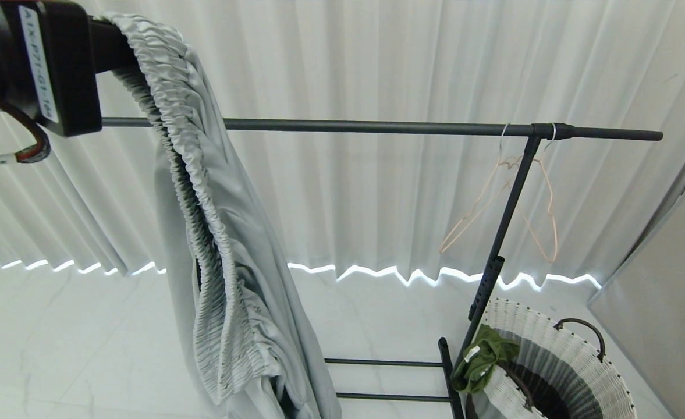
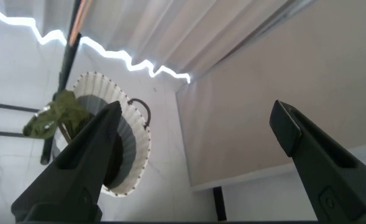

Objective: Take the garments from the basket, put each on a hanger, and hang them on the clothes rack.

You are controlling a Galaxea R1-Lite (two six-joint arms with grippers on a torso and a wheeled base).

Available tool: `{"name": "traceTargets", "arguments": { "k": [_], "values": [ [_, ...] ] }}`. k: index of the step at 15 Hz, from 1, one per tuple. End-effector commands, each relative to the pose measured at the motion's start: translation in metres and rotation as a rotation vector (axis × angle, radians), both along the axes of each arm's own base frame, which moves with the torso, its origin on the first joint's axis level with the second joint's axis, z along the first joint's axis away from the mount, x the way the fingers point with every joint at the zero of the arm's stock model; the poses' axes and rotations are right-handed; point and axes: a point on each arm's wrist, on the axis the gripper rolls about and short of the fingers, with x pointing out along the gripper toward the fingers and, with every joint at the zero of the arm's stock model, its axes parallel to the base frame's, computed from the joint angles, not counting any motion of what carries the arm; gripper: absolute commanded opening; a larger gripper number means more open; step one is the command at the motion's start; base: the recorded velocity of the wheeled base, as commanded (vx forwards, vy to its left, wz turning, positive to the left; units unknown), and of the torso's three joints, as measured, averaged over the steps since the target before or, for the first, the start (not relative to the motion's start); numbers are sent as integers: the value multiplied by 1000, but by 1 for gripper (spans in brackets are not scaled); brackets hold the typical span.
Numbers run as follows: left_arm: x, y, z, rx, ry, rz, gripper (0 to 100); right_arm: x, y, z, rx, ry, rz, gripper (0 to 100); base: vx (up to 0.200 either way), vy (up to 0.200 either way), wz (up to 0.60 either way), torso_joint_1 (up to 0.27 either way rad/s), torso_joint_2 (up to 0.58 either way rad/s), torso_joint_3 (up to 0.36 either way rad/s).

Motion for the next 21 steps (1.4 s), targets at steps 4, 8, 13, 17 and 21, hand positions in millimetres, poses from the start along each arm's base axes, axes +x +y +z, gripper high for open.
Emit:
{"name": "traceTargets", "arguments": {
  "k": [4,8,13,17,21],
  "values": [
    [1,-1,-2,5,5,0,0,-2,0,-2,0,0,4,100,0,-200,0,36,-58,-28],
    [1,-2,-5,12,15,-1,0,-3,0,-3,5,0,28,100,0,-100,0,11,0,-5],
    [1,-1,-4,12,11,0,0,-4,1,-3,23,-1,82,100,0,0,0,0,0,0],
    [0,0,-3,7,7,0,0,-2,3,-4,67,6,111,100,200,100,0,-5,-1,4],
    [0,0,-3,7,7,0,0,0,5,-10,93,25,130,100,200,200,0,6,4,1]
  ]
}}
